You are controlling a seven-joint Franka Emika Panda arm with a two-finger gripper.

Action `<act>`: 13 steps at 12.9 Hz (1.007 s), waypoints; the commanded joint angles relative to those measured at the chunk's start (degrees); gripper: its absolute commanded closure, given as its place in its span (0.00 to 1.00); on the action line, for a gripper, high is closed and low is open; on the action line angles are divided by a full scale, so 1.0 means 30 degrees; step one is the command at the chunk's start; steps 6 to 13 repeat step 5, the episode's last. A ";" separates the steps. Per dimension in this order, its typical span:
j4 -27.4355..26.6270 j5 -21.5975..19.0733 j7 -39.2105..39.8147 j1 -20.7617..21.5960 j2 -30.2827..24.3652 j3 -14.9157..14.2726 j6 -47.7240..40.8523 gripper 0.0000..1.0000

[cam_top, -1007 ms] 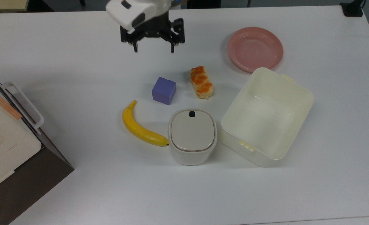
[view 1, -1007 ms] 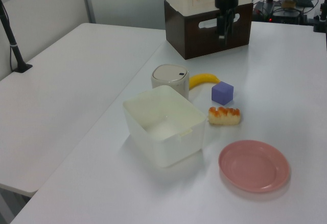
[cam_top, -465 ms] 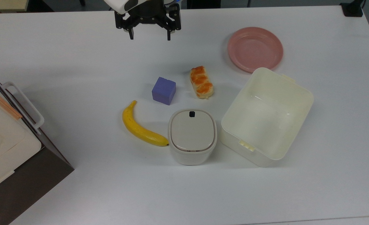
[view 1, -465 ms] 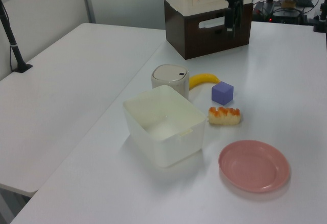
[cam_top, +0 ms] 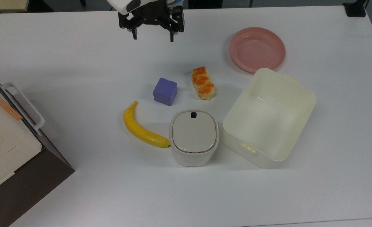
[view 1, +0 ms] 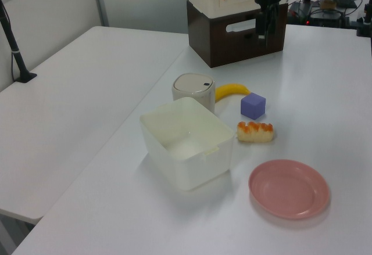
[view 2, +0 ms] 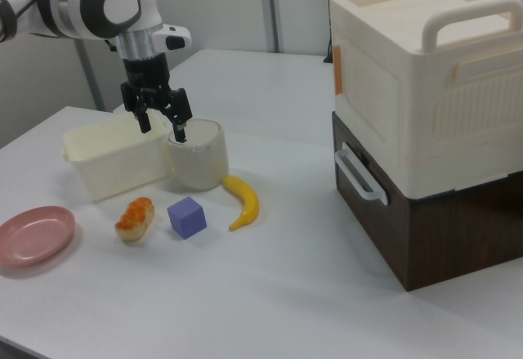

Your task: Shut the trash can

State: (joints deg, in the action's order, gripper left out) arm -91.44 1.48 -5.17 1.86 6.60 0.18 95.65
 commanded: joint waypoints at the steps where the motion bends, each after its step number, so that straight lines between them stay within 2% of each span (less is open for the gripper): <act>1: -0.1892 0.0268 -0.2138 -0.0093 -0.1056 0.0292 0.2448 0.00; 13: -0.1863 0.0268 -0.2496 -0.0151 -0.0998 0.0292 0.2834 0.00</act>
